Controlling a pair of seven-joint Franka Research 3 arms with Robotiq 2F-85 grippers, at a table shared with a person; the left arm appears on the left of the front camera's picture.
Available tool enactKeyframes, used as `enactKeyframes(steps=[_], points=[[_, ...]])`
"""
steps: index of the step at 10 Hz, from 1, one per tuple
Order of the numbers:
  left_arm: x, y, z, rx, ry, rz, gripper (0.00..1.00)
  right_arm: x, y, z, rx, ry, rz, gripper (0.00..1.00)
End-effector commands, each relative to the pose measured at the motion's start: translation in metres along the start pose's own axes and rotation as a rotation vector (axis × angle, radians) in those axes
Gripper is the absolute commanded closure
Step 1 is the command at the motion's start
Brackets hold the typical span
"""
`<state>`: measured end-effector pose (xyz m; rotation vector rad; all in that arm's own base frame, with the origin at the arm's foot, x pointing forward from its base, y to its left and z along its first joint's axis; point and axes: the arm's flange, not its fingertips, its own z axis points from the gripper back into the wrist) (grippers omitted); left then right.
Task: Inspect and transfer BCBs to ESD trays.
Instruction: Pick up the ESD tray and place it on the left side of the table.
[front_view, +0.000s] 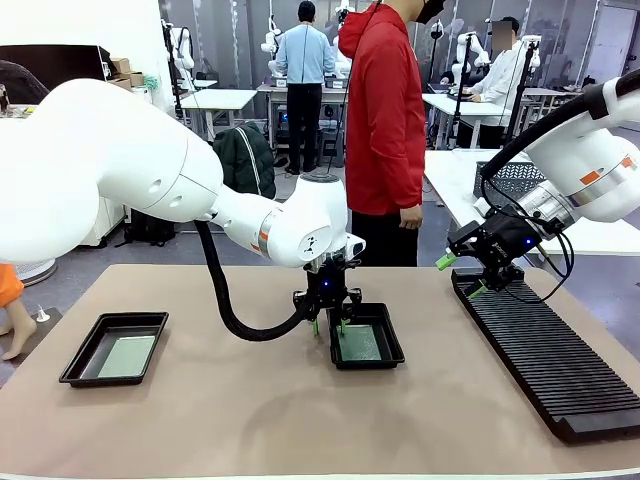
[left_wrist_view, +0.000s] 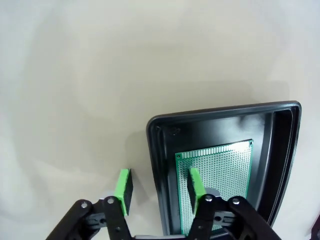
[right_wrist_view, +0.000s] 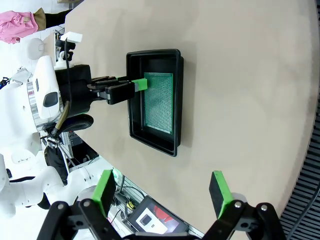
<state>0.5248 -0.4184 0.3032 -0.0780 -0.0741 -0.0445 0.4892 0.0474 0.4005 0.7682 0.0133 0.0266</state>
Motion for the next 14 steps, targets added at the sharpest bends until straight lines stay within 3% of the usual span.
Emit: enactKeyframes(steps=[1, 8, 14], points=[[-0.0016, 0.0032, 0.0007, -0.016, -0.005, 0.028, 0.52, -0.0024, 0.0018, 0.0006, -0.016, -0.003, -0.015, 0.00], [0.0013, -0.0015, -0.0027, -0.026, 0.023, 0.018, 0.98, -0.0024, 0.0018, 0.0006, -0.016, -0.003, -0.015, 0.00], [0.0006, -0.0016, -0.0006, -0.027, 0.010, 0.025, 1.00, -0.0024, 0.0018, 0.0006, -0.016, -0.003, -0.015, 0.00]])
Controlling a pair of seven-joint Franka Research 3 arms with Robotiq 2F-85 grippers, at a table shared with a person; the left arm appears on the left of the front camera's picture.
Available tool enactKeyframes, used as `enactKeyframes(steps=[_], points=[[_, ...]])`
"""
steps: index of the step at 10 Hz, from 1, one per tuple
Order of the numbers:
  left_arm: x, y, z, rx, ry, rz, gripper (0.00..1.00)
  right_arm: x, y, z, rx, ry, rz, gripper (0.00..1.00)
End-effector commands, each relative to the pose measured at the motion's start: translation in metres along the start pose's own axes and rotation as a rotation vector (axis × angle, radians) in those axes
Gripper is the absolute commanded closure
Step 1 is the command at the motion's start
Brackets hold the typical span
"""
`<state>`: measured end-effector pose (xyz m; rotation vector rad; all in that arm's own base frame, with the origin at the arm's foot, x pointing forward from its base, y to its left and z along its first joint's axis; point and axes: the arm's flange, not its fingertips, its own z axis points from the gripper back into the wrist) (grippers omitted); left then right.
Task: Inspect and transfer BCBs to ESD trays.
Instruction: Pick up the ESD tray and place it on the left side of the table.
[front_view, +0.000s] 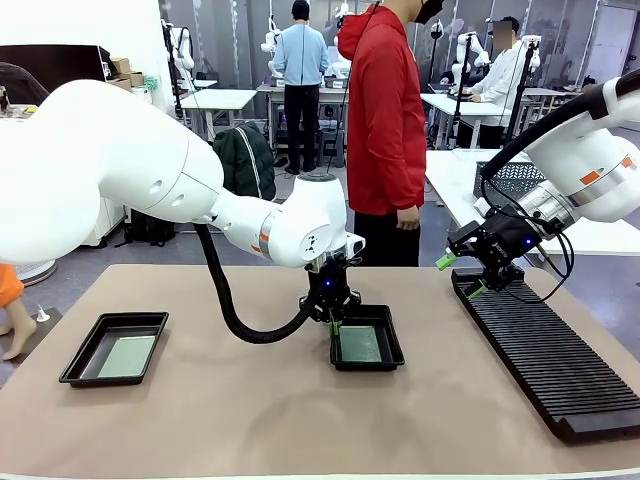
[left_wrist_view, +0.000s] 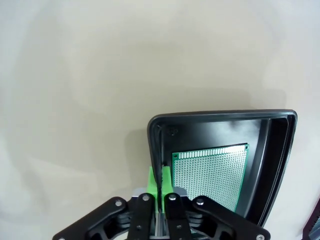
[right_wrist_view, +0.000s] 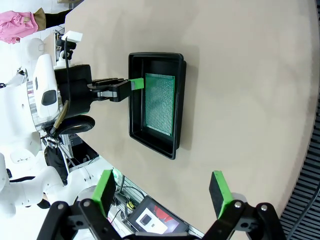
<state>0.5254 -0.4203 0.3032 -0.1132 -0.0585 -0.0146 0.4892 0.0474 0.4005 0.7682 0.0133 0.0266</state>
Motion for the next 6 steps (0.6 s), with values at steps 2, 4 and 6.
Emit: enactKeyframes(steps=[2, 4, 6], points=[[0.000, 0.000, 0.000, 0.000, 0.000, 0.000, 0.97, -0.002, 0.002, 0.001, -0.016, -0.003, -0.015, 0.00], [-0.001, 0.015, 0.006, -0.069, -0.018, -0.011, 0.97, -0.002, 0.002, 0.001, -0.016, -0.003, -0.015, 0.00], [0.004, 0.030, 0.010, -0.102, -0.040, -0.030, 0.97, -0.002, 0.002, 0.001, -0.016, -0.003, -0.015, 0.00]])
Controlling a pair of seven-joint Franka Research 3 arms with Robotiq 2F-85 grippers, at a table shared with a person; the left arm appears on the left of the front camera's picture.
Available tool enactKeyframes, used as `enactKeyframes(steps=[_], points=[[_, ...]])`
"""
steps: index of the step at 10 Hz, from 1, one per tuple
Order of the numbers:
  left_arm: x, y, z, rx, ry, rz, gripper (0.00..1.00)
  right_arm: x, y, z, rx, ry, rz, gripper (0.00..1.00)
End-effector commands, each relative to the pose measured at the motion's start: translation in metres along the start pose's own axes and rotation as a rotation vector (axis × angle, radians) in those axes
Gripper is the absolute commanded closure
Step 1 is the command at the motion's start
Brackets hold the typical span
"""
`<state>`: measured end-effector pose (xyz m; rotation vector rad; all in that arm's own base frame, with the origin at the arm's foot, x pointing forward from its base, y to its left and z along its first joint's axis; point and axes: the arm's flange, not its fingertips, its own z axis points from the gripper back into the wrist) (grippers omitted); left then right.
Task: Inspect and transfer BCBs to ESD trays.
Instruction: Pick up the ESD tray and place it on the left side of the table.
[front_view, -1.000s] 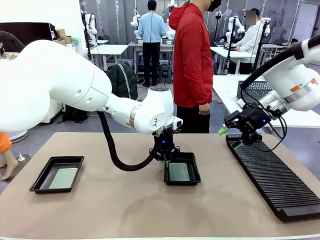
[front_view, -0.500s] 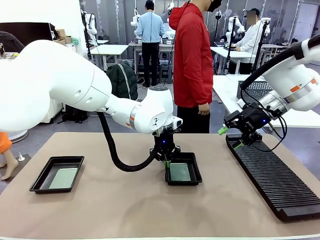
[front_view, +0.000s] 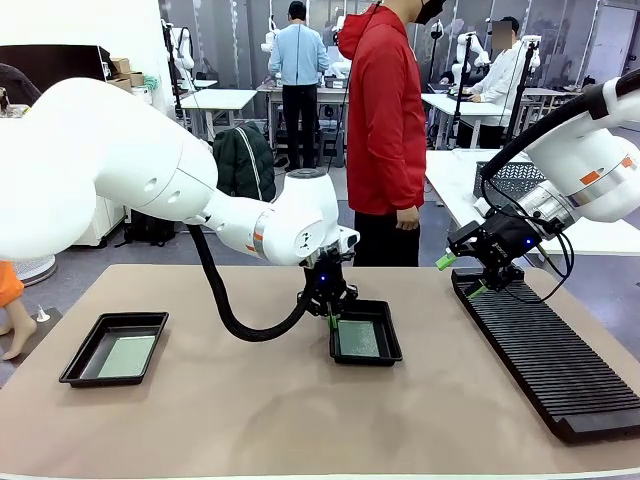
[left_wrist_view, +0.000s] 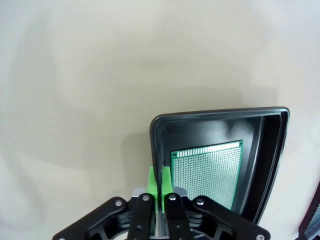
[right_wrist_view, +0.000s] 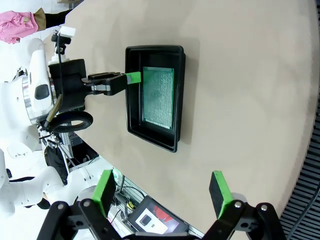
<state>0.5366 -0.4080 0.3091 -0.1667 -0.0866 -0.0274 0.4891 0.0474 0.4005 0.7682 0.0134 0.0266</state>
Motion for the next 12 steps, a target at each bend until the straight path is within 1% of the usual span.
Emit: enactKeyframes(steps=[1, 4, 6, 9, 11, 12], points=[[-0.008, 0.026, 0.005, -0.087, -0.017, -0.017, 0.97, -0.002, 0.002, 0.001, -0.016, -0.003, -0.015, 0.00], [-0.012, 0.053, 0.015, -0.165, -0.031, -0.035, 0.97, -0.002, 0.002, 0.001, -0.016, -0.003, -0.015, 0.00], [-0.017, 0.069, 0.026, -0.195, -0.026, -0.039, 0.97, -0.002, 0.002, 0.001, -0.016, -0.003, -0.015, 0.00], [-0.031, 0.104, 0.049, -0.204, -0.005, -0.053, 0.97, -0.002, 0.002, 0.001, -0.016, -0.003, -0.015, 0.00], [-0.046, 0.140, 0.064, -0.197, 0.011, -0.065, 0.97, -0.002, 0.002, 0.001, -0.016, -0.003, -0.015, 0.00], [-0.056, 0.157, 0.071, -0.174, 0.018, -0.062, 0.97, -0.002, 0.002, 0.001, -0.016, -0.003, -0.015, 0.00]])
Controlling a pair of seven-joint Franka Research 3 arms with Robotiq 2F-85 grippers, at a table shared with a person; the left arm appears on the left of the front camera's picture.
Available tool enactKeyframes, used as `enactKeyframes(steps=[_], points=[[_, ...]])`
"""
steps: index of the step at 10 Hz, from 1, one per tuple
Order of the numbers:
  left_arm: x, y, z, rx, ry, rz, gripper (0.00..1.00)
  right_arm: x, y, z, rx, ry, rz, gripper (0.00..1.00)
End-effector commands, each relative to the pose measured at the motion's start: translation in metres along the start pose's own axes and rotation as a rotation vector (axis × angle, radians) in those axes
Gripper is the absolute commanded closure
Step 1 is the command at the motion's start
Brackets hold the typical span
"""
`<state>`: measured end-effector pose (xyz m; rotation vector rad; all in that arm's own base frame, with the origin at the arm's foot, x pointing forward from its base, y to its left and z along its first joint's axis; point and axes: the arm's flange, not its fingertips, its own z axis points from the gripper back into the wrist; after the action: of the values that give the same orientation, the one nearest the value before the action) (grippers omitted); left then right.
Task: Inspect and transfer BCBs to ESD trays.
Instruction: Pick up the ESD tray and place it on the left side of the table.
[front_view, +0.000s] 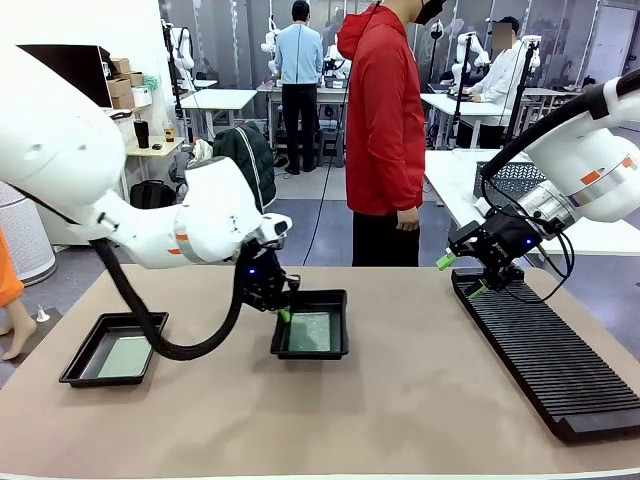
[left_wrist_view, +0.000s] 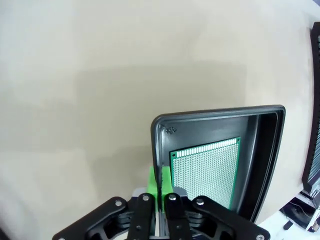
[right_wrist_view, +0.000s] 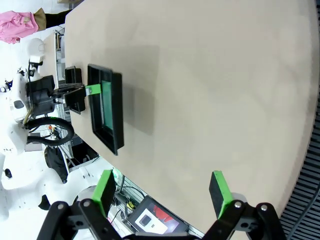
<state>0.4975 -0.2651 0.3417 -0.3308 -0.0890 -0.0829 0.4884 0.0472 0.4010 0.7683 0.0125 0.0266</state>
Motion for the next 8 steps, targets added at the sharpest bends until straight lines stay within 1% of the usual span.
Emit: enactKeyframes(steps=[1, 4, 8], points=[[-0.030, 0.033, 0.023, 0.006, 0.019, -0.015, 0.97, -0.002, 0.002, 0.000, -0.016, -0.002, -0.015, 0.00], [-0.057, 0.074, 0.036, 0.036, -0.006, 0.008, 0.97, -0.002, 0.002, 0.000, -0.016, -0.002, -0.015, 0.00], [-0.073, 0.129, 0.036, 0.044, -0.033, 0.060, 0.97, -0.002, 0.002, 0.000, -0.016, -0.002, -0.015, 0.00]])
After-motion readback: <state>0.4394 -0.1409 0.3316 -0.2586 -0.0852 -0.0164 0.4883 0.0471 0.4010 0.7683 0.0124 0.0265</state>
